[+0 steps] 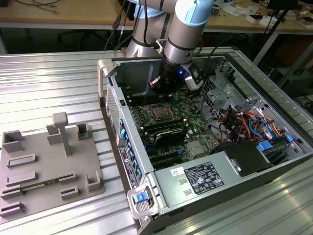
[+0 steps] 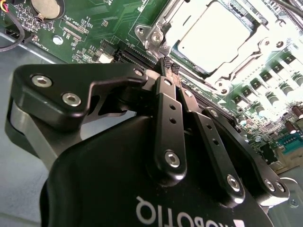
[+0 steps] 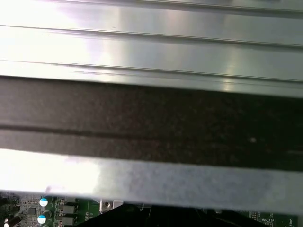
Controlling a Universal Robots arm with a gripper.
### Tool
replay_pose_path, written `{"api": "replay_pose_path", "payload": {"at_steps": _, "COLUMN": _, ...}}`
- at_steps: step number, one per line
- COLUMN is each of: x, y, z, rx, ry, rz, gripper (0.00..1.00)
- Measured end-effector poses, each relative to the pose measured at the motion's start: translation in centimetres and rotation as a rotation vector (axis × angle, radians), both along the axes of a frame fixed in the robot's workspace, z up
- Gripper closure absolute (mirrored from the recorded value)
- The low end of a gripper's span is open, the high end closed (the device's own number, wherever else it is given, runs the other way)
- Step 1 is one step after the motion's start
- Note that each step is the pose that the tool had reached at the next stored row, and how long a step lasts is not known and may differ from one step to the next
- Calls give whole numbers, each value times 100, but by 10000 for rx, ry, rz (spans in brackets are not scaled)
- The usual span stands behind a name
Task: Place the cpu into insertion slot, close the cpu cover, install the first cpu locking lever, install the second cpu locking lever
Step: 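Install the second cpu locking lever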
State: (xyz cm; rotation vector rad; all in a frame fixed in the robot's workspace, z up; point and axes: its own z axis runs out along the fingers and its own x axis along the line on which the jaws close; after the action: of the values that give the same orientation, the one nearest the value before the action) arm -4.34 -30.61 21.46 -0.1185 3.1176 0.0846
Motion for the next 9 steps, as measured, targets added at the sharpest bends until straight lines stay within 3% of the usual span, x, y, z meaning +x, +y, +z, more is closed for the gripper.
{"api": "replay_pose_path", "payload": {"at_steps": 9, "x": 0, "y": 0, "z": 20, "rx": 0, "ry": -1, "rz": 0, "gripper": 89}}
